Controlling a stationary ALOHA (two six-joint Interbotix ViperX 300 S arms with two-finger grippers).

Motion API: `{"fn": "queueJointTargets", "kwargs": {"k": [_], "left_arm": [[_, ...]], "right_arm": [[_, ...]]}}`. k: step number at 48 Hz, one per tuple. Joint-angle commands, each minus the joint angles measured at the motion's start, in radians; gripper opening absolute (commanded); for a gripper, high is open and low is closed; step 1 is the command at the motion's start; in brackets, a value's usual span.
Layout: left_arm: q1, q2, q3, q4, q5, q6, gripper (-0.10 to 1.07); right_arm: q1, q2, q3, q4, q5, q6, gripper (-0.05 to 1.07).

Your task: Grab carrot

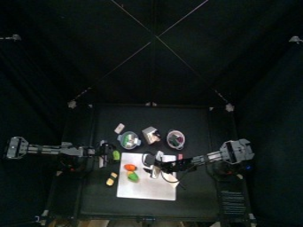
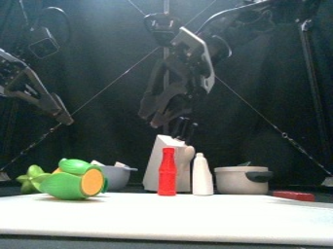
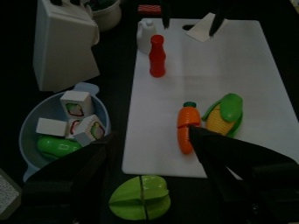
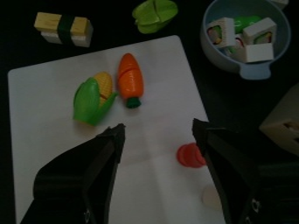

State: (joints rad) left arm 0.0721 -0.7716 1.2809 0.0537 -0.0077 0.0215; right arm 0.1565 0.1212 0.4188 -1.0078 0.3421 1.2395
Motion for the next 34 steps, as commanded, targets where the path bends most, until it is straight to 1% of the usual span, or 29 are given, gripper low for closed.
{"fn": "queueJointTargets", "kwargs": {"k": [1,13,24,34], "left_arm": [[0.005,0.003,-0.014,0.005,-0.009,0.002,0.98],[0.005,0.003,-0.011,0.021,-0.008,0.002,0.98],[0.005,0.003,-0.009,0.021,-0.009,0.002,0.98],[0.006,0.003,-0.009,0.021,-0.009,0.002,0.98]], "right_arm": [[0.0,0.026,-0.067,-0.017,-0.006,-0.002,0.93],[-0.005,0.132,-0.161,-0.034,-0.008,-0.002,0.93],[-0.009,0.192,-0.213,-0.035,-0.008,-0.002,0.93],[-0.011,0.238,-0.242,-0.04,-0.008,-0.003,0.93]]}}
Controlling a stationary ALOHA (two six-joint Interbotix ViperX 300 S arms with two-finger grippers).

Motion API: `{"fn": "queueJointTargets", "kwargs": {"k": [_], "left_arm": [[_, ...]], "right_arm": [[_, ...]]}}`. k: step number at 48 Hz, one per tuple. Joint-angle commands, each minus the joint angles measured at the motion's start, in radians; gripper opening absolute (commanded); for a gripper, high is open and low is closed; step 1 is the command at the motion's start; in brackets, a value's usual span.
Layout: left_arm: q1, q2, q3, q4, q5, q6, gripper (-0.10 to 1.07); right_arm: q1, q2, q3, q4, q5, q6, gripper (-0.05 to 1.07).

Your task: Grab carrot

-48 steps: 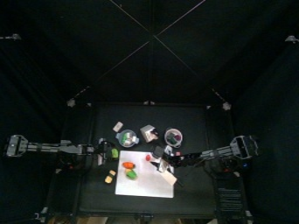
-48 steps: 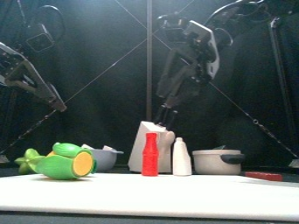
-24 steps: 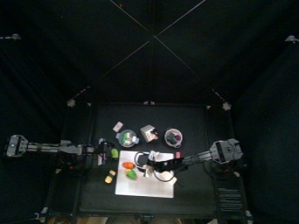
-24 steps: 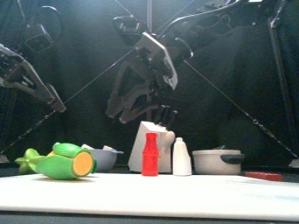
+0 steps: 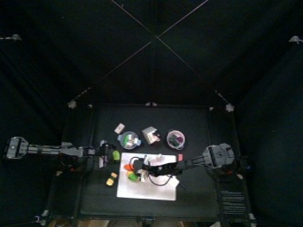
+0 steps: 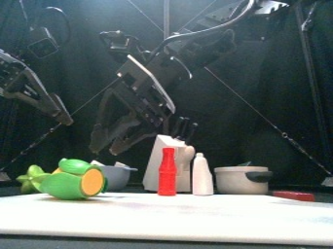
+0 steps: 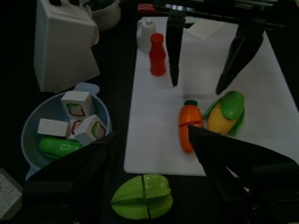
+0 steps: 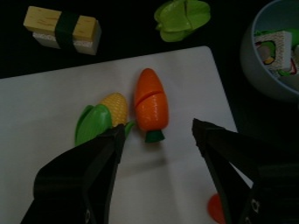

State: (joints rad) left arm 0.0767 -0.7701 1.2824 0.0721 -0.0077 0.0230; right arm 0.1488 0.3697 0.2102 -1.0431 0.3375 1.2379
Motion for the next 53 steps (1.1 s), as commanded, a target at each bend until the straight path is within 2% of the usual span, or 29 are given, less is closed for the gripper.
{"fn": "queueJointTargets", "kwargs": {"k": [1,32,53], "left_arm": [[0.002,0.002,-0.011,0.003,-0.009,-0.002,0.98],[0.002,0.002,-0.008,0.003,-0.008,0.0,0.98],[0.002,0.002,-0.008,0.003,-0.008,0.0,0.98]], "right_arm": [[-0.005,-0.006,-0.035,-0.005,-0.003,-0.002,0.93],[-0.035,0.089,-0.109,-0.005,-0.025,-0.002,0.93],[-0.043,0.109,-0.11,-0.003,-0.043,-0.002,0.93]]}}
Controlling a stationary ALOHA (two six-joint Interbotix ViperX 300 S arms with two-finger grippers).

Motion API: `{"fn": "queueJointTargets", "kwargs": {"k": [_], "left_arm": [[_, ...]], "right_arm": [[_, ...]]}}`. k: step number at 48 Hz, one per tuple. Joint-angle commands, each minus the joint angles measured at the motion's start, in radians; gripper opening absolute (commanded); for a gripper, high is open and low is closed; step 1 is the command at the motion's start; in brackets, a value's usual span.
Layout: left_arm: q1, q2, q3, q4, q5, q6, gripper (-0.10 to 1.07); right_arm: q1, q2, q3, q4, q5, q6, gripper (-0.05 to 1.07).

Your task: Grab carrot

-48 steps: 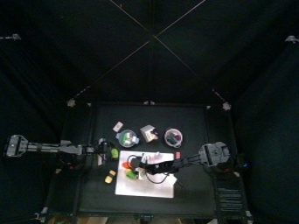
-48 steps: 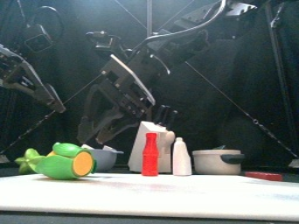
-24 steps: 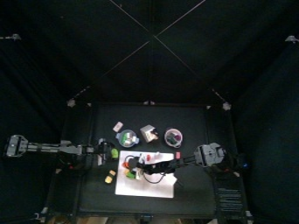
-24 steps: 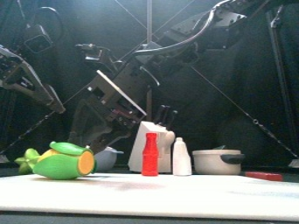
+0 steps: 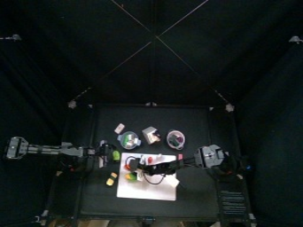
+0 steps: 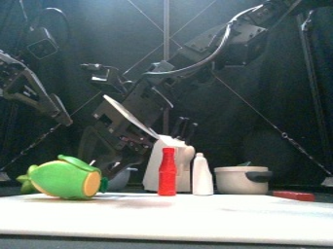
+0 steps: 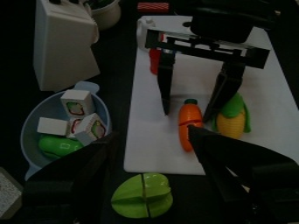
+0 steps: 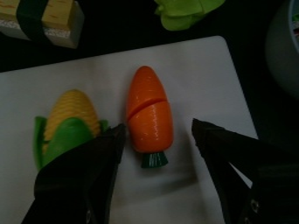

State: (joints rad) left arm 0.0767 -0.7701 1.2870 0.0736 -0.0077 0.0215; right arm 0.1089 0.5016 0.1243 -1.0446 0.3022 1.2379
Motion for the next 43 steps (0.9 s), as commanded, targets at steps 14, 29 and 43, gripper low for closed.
{"fn": "queueJointTargets", "kwargs": {"k": [14,29,43], "left_arm": [[0.002,0.002,-0.012,0.002,-0.009,0.0,0.98],[0.002,0.002,-0.011,0.002,-0.009,0.0,0.98],[0.002,0.002,-0.011,0.002,-0.008,0.0,0.98]], "right_arm": [[-0.005,-0.021,-0.028,0.002,-0.008,-0.002,0.77],[-0.008,-0.041,-0.029,0.009,0.0,0.0,0.66],[-0.008,-0.075,-0.029,0.008,0.011,-0.002,0.66]]}}
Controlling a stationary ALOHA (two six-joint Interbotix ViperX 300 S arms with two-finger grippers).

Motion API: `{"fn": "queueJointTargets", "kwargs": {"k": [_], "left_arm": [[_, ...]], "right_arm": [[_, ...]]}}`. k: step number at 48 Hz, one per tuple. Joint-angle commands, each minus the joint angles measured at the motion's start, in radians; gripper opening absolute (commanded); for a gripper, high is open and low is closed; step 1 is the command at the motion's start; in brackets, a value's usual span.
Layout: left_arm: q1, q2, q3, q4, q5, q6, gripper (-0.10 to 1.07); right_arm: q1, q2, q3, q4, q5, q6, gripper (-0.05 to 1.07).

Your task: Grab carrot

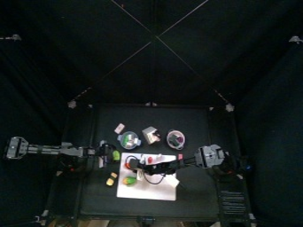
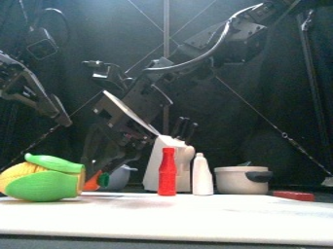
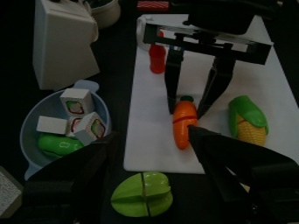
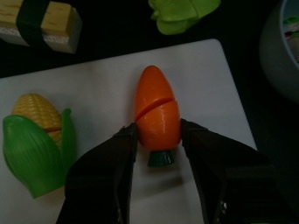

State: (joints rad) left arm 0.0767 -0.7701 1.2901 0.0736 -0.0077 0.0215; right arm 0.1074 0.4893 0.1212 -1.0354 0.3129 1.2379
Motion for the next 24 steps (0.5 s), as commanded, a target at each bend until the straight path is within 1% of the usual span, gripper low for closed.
{"fn": "queueJointTargets", "kwargs": {"k": [1,10,18,24], "left_arm": [[0.002,0.002,-0.014,0.0,-0.008,0.0,0.98],[0.002,0.002,-0.014,-0.002,-0.008,0.0,0.98],[0.002,0.002,-0.012,-0.002,-0.008,-0.002,0.98],[0.002,0.002,-0.012,-0.002,-0.008,-0.003,0.98]], "right_arm": [[-0.005,-0.064,-0.026,-0.002,0.002,-0.002,0.66],[-0.003,-0.129,-0.011,0.009,0.028,0.0,0.65],[0.002,-0.213,0.043,0.015,0.035,0.005,0.65],[0.009,-0.256,0.075,0.081,0.048,0.012,0.65]]}}
